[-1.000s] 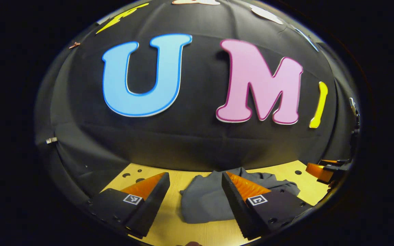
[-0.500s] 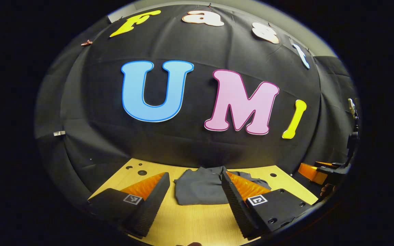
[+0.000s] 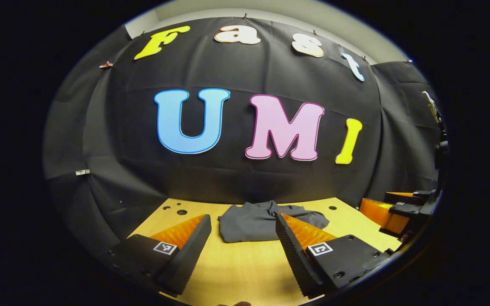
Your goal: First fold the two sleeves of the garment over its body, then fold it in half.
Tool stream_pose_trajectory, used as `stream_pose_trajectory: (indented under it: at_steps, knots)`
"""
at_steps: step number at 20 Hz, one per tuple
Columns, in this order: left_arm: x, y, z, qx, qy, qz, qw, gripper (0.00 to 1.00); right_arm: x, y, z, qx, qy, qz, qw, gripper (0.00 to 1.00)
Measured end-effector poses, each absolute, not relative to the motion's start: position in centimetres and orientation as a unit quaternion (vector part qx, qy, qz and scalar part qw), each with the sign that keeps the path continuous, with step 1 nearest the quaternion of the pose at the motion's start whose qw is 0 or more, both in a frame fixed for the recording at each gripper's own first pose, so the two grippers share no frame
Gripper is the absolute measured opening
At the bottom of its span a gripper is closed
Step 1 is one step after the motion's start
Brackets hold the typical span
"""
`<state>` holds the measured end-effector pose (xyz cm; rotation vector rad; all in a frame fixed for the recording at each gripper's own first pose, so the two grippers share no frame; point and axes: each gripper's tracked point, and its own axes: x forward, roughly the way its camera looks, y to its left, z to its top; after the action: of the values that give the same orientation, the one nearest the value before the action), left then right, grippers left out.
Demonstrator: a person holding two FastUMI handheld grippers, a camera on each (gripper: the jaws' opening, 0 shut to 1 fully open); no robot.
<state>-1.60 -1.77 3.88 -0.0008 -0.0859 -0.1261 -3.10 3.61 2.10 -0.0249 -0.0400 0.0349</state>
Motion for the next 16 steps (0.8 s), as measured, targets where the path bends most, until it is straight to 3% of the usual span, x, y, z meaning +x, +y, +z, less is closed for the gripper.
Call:
stream_pose_trajectory:
  at_steps: [8, 16]
  knots:
    - [-4.7, -5.6, 0.0, 0.013, 0.001, -0.126, 0.992, 0.96, -6.5, 3.7, -1.6, -0.03, 0.013, 0.03, 0.999, 0.99]
    - [-4.5, -5.7, -2.3, 0.025, 0.029, -0.116, 0.993, 0.96, -8.7, 2.8, -4.5, -0.01, 0.048, 0.025, 0.998, 0.98]
